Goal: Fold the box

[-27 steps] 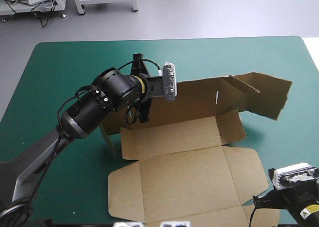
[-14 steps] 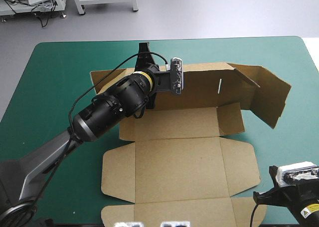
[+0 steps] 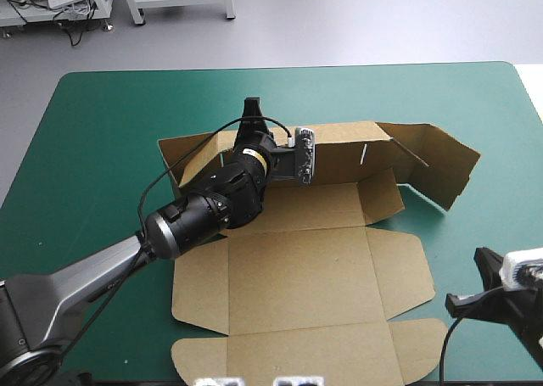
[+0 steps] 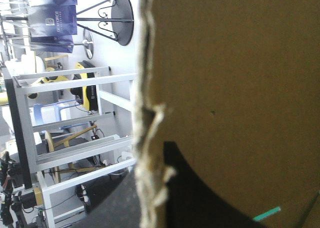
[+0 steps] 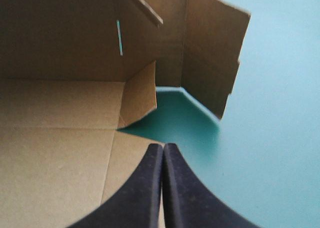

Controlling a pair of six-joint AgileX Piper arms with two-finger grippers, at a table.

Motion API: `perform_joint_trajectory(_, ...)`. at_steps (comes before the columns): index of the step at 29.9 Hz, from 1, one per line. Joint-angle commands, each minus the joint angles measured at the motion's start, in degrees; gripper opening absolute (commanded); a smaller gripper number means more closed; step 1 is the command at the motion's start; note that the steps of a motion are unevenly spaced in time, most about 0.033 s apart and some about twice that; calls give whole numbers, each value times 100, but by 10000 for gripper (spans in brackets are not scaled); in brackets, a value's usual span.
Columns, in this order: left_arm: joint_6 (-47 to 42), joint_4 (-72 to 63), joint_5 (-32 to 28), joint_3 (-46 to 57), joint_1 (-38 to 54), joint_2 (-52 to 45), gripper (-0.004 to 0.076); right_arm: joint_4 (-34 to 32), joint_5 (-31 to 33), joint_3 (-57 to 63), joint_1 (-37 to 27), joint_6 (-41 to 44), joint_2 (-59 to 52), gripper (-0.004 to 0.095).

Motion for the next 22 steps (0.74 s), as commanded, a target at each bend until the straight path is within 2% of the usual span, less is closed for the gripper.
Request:
perform_joint_trajectory(1,-561,659,-426,64,-82,-241,-10,2,-445,-965,21,19,802,-13)
perform_joint_trajectory(8,-1327,1146,-578,216,-82,-241,-10,86,-406,-2817,21,19,2598,-13)
perform_joint_trajectory(13,-1866,1727,-735,216,-82,-241,-10,224,-157,-4481,21,-22,4201,-18)
perform_joint_trajectory(17,-1866,1722,-735,216,-82,-219,-10,416,539,-5964,-57,-44,5512,-17)
perform_joint_trajectory(22,-1901,1712,-770,216,-82,-87,-10,1435,1706,-7992,-311,-114,7322,-17)
